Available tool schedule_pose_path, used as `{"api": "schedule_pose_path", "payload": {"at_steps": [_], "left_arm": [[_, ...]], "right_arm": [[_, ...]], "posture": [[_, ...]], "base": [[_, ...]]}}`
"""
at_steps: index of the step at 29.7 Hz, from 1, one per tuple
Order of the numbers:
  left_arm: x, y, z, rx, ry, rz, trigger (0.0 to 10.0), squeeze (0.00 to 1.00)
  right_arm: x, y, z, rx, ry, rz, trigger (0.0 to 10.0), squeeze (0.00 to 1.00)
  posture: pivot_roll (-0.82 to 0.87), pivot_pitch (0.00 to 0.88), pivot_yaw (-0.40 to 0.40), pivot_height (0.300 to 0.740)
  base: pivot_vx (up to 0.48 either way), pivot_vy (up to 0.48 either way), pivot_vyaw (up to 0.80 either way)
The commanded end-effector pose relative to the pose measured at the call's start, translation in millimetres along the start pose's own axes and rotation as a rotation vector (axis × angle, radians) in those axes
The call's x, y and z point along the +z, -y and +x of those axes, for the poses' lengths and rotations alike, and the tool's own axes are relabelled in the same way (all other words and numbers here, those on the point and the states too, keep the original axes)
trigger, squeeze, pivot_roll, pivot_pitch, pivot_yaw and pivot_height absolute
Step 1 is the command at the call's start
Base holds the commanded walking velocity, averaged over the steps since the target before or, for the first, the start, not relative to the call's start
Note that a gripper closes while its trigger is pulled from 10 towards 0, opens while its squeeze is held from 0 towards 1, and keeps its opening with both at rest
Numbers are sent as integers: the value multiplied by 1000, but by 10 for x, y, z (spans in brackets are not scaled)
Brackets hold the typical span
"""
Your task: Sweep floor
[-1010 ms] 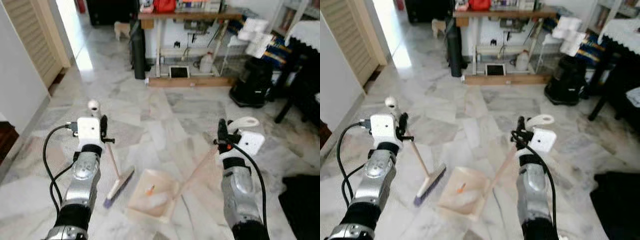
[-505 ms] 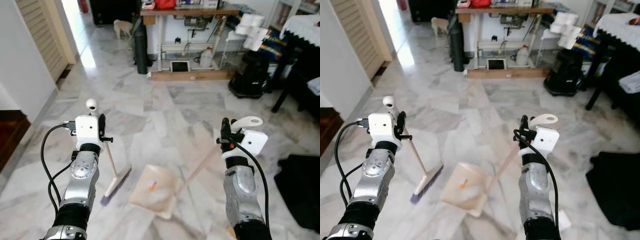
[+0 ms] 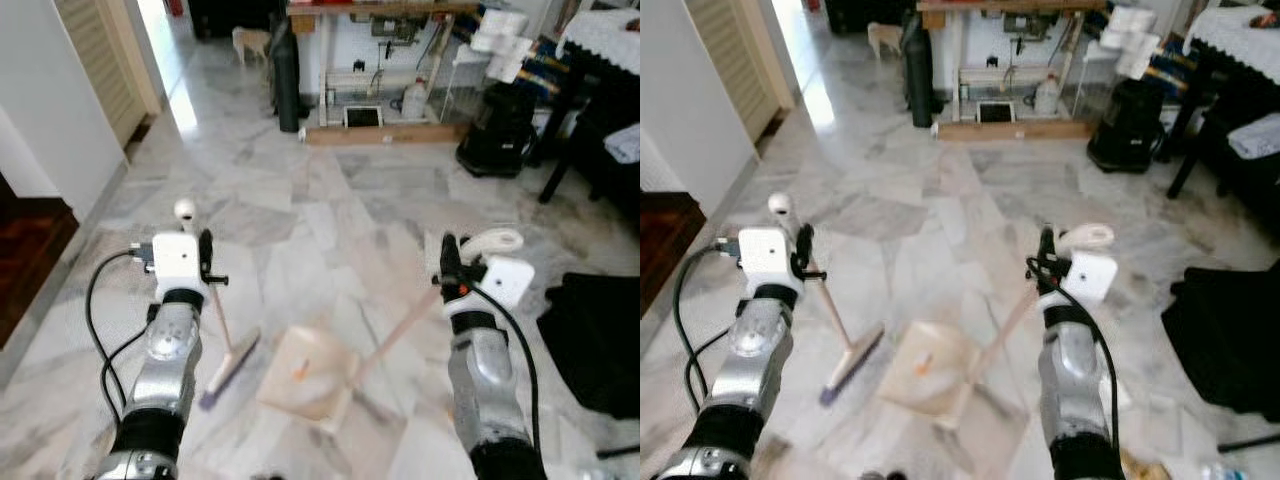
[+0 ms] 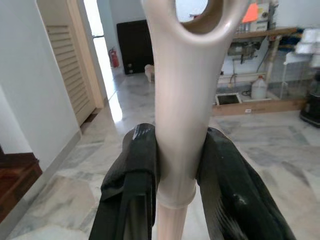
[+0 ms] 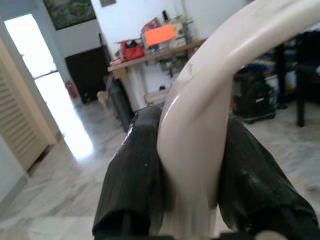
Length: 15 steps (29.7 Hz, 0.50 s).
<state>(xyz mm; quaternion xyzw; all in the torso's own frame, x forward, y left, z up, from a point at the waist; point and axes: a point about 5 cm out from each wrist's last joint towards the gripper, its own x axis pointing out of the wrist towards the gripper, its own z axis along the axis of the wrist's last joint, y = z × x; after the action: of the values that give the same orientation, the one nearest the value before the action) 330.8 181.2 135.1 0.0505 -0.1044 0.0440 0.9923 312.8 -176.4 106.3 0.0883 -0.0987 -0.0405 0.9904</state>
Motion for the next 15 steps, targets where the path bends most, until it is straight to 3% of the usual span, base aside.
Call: {"api": "schedule_pose_path", "payload": {"at_steps": [1,15], "left_arm": [[89,-40,35,12,47,1,10000,0],[94,-51,40,23,48,2,10000,0]], "right_arm": [[114,-78,73,23,50,6,10000,0],[117,-65,83,26,41,-11,10000,0]], "posture": [[-14,0,-4,740],[-16,0,-4,740]], "base": [[-255,0,0],[-257,0,0]]}}
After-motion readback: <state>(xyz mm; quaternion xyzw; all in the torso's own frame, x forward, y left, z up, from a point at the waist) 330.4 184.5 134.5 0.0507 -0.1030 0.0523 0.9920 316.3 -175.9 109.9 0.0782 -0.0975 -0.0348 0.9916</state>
